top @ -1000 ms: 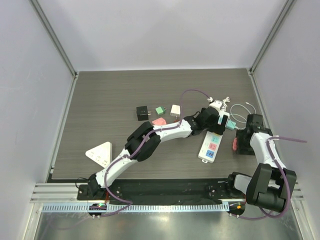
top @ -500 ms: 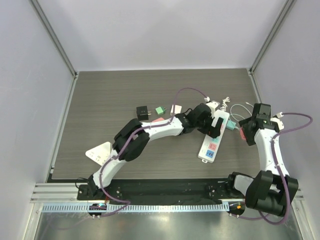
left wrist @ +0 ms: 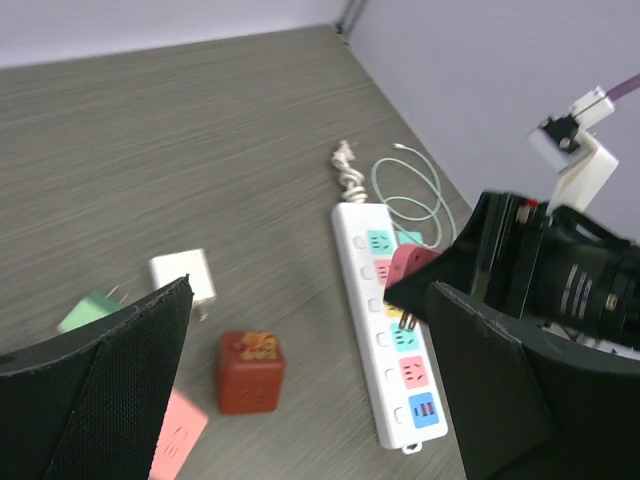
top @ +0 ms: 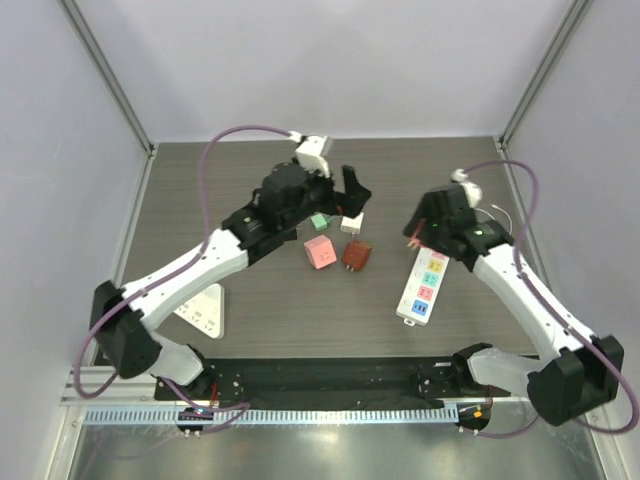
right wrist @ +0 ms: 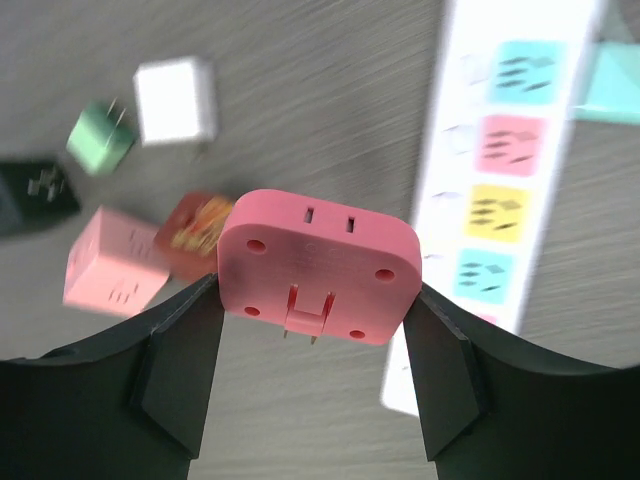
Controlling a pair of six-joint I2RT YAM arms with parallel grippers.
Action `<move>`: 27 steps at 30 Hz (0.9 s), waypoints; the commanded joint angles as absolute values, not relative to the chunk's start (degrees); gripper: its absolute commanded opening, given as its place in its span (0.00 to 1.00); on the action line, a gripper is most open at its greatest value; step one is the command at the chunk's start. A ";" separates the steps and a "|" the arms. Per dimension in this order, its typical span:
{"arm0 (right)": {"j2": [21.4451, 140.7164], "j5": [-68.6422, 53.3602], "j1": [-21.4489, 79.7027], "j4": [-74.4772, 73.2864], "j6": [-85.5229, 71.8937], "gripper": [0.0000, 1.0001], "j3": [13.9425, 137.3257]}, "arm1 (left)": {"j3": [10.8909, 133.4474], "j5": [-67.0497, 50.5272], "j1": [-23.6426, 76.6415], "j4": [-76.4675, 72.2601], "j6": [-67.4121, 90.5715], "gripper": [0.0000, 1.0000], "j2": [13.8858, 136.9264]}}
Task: Pull the plug off the socket
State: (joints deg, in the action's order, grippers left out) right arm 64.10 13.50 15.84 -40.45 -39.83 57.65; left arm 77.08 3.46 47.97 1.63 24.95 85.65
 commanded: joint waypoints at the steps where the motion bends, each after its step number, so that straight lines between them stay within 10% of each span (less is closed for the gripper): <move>1: 68.10 18.88 27.65 -42.10 -41.83 0.01 62.05 | 70.59 6.59 46.06 5.18 28.12 1.00 79.65; 7: 76.98 22.07 48.41 -40.00 -49.30 0.01 60.30 | 63.20 10.63 44.39 11.41 30.06 1.00 66.46; 20: 98.95 15.20 55.99 -31.29 -47.99 0.04 58.27 | 62.67 29.53 43.33 29.00 31.64 1.00 54.59; 27: 102.74 14.68 55.99 -30.15 -47.72 0.42 60.03 | 61.61 29.36 43.24 28.65 32.61 1.00 51.77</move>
State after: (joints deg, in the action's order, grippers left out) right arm 99.37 14.50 55.77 -32.88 -47.18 60.05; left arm 61.73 27.46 43.46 28.25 31.55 52.80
